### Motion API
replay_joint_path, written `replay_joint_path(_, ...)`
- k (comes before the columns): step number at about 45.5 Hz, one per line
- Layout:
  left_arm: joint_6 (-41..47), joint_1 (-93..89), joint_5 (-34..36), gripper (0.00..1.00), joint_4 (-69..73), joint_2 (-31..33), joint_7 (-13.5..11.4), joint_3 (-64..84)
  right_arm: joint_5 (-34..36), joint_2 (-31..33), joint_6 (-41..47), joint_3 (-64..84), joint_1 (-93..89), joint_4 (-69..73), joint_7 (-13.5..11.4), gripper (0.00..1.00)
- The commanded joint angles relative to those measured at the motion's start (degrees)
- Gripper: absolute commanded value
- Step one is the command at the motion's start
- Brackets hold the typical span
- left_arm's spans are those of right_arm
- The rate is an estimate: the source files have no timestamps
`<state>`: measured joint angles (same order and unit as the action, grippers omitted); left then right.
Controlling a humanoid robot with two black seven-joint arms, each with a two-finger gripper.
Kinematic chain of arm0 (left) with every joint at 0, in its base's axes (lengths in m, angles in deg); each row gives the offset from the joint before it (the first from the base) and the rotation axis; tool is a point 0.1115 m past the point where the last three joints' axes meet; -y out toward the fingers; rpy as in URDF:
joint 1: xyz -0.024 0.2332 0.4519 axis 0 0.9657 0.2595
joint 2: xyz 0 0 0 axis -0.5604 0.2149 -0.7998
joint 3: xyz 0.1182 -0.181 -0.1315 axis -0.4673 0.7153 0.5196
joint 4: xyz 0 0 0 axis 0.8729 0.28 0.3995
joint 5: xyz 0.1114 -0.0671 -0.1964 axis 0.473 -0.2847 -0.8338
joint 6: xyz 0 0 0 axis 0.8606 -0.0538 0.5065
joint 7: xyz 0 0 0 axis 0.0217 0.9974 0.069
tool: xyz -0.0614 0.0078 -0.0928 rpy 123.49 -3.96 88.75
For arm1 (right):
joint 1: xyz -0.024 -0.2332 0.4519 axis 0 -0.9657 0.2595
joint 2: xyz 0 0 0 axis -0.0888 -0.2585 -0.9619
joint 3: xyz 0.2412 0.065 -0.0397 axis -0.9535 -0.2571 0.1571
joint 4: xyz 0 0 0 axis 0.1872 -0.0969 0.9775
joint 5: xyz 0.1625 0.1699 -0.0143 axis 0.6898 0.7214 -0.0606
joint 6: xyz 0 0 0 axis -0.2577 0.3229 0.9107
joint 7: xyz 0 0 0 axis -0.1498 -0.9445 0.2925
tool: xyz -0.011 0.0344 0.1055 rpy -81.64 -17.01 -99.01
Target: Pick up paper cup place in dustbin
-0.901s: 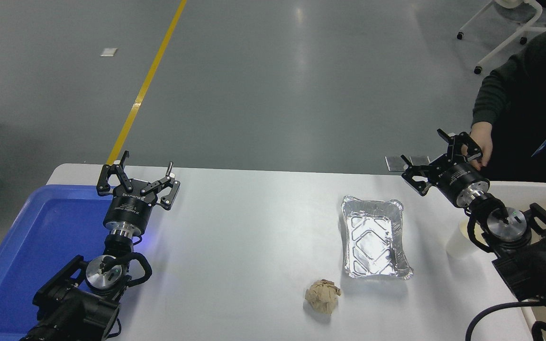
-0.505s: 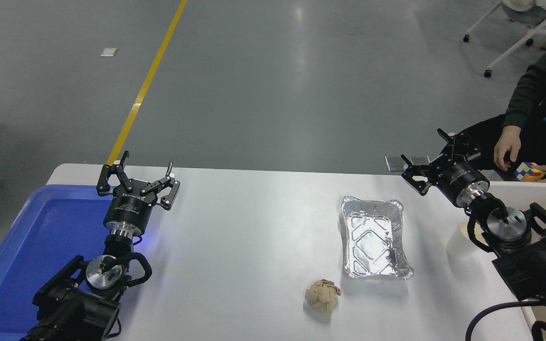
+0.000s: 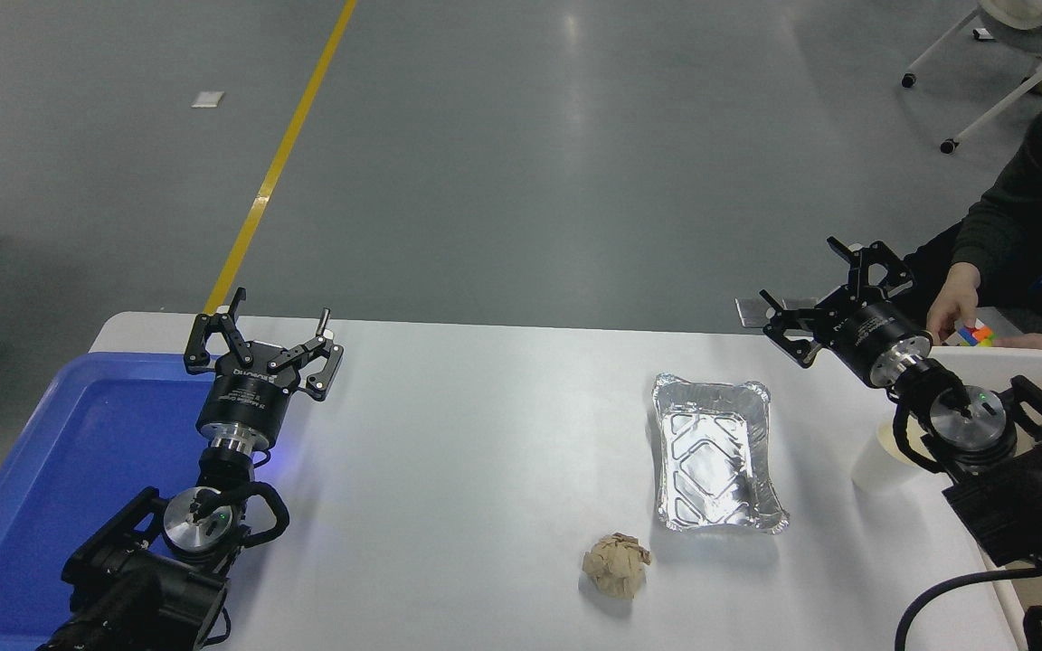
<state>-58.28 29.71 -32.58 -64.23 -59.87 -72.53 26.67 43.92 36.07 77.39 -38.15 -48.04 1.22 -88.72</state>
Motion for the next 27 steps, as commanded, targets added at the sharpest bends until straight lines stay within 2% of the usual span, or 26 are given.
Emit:
replay_joint_path(1,0.0,0.0,0.0,0.99,0.0,0.0,0.0,0.0,-2.2,6.3,-0.5,2.9,0.3,6.7,-0.3,1.00)
replay_joint_path(14,0.0,0.0,0.0,0.99,0.0,0.0,0.0,0.0,-10.9,16.8,-5.0,9.4,2.7,18.7,-0.8,1.00)
replay_joint_path(27,0.1,0.0,0.0,0.99,0.0,0.0,0.0,0.0,-11.7,26.9,-5.3,33.6,16.4,19.3,-1.6,1.00)
